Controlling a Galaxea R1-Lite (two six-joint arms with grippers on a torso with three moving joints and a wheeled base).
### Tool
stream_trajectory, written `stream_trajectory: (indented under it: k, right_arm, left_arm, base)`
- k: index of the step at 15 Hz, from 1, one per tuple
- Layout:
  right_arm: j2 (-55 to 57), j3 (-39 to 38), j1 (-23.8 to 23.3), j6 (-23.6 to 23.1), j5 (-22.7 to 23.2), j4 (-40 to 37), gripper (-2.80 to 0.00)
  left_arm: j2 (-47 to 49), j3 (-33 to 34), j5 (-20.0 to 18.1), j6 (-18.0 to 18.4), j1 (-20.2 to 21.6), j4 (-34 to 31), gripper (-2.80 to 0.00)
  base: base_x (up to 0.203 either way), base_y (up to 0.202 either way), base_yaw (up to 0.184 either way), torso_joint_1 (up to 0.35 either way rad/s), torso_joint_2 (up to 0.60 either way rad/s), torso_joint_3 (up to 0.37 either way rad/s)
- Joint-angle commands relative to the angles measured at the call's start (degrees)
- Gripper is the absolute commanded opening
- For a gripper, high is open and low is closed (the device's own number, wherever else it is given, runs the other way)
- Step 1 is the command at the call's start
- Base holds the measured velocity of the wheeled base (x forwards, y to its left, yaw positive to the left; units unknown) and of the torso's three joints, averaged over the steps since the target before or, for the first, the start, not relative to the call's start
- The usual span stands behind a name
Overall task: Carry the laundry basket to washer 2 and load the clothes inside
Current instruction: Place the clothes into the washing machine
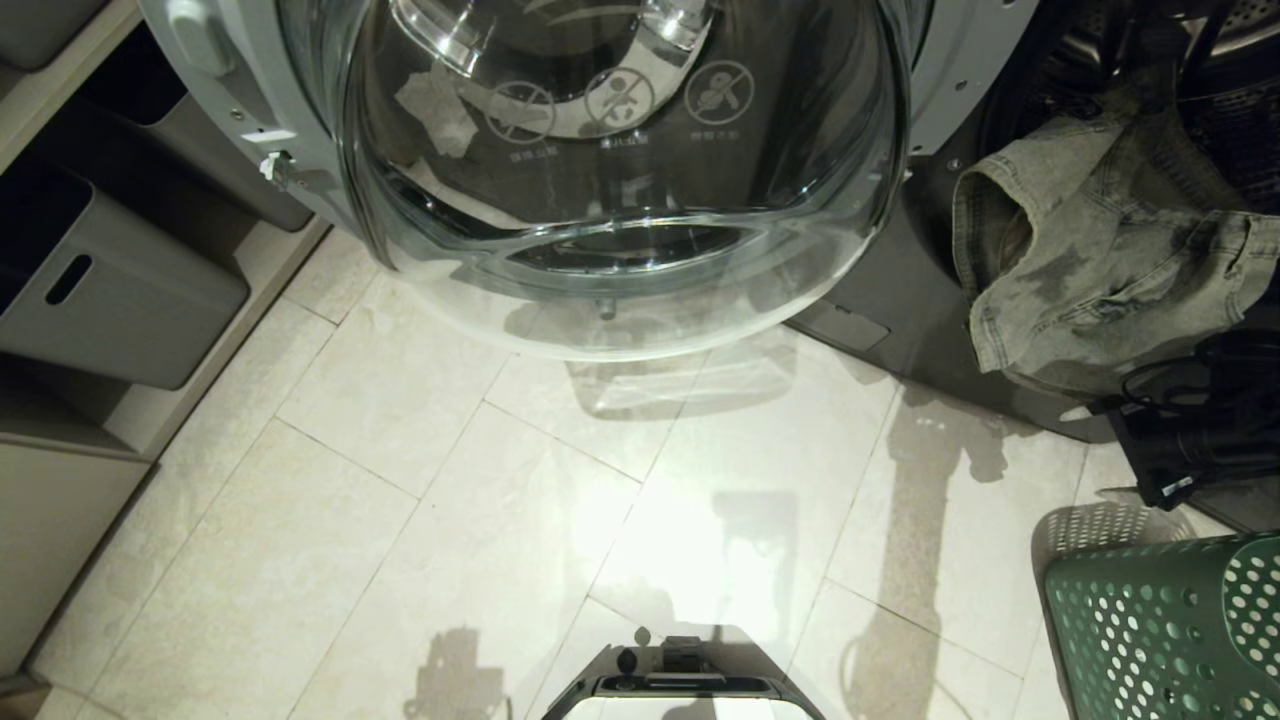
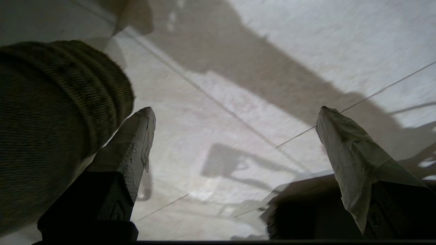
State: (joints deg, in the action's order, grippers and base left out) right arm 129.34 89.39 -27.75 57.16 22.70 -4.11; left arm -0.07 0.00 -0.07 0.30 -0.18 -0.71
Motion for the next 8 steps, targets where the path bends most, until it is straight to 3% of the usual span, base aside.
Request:
stream_trajectory:
  k: [1, 3, 4, 8]
  right_arm:
    - [0.8, 1.5, 0.2, 5.3, 7.2, -0.1, 0.00]
    - [1.6, 2.3, -0.1, 11.0, 16.3, 0.6, 0.00]
    - [2.1, 2.3, -0.3, 11.8, 20.0, 2.5, 0.00]
    - [3.8, 2.3, -0.3, 12.1, 25.6, 16.7, 0.00]
  left_arm:
    - [-0.1, 0.1, 0.0, 0.0, 0.0, 0.0, -2.80]
    - [-0.1, 0.1, 0.1, 0.0, 0.0, 0.0, -2.80]
    - [-0.1, 0.1, 0.0, 0.0, 0.0, 0.0, -2.80]
    - [-0.1, 0.1, 0.0, 0.0, 0.0, 0.0, -2.80]
  base:
    - [0.000, 0.000, 0.000, 0.000, 0.00, 0.000]
    - [0.000, 0.000, 0.000, 0.000, 0.00, 0.000]
    - [0.000, 0.000, 0.000, 0.000, 0.00, 0.000]
    - [0.000, 0.000, 0.000, 0.000, 0.00, 0.000]
